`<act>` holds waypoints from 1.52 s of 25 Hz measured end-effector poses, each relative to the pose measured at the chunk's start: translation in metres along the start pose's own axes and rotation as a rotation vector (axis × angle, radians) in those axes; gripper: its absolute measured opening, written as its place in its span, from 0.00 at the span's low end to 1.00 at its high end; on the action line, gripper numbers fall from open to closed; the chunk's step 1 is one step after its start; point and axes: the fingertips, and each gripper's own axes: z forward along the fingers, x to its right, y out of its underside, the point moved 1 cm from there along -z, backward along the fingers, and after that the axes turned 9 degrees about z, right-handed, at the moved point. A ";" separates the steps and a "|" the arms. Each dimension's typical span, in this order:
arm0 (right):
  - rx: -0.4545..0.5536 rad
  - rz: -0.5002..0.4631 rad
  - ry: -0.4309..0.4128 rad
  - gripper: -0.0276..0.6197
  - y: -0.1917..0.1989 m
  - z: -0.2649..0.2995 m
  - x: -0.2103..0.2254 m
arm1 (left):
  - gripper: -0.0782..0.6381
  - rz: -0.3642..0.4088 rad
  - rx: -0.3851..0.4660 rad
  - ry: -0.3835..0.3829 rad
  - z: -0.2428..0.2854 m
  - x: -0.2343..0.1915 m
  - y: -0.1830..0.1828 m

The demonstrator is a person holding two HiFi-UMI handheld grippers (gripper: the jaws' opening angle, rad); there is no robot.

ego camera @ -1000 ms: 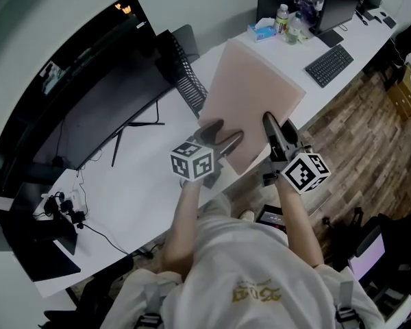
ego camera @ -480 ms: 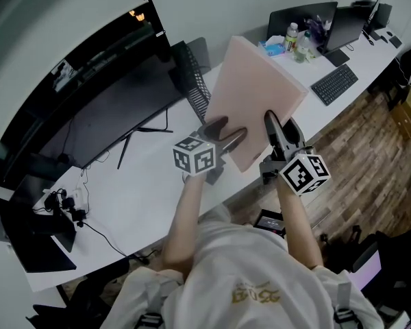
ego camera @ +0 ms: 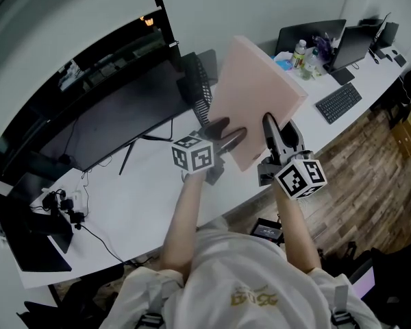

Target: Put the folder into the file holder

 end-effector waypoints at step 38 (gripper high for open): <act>-0.105 -0.205 -0.211 0.33 0.068 0.103 -0.009 | 0.49 -0.454 0.478 -0.102 -0.011 -0.148 -0.049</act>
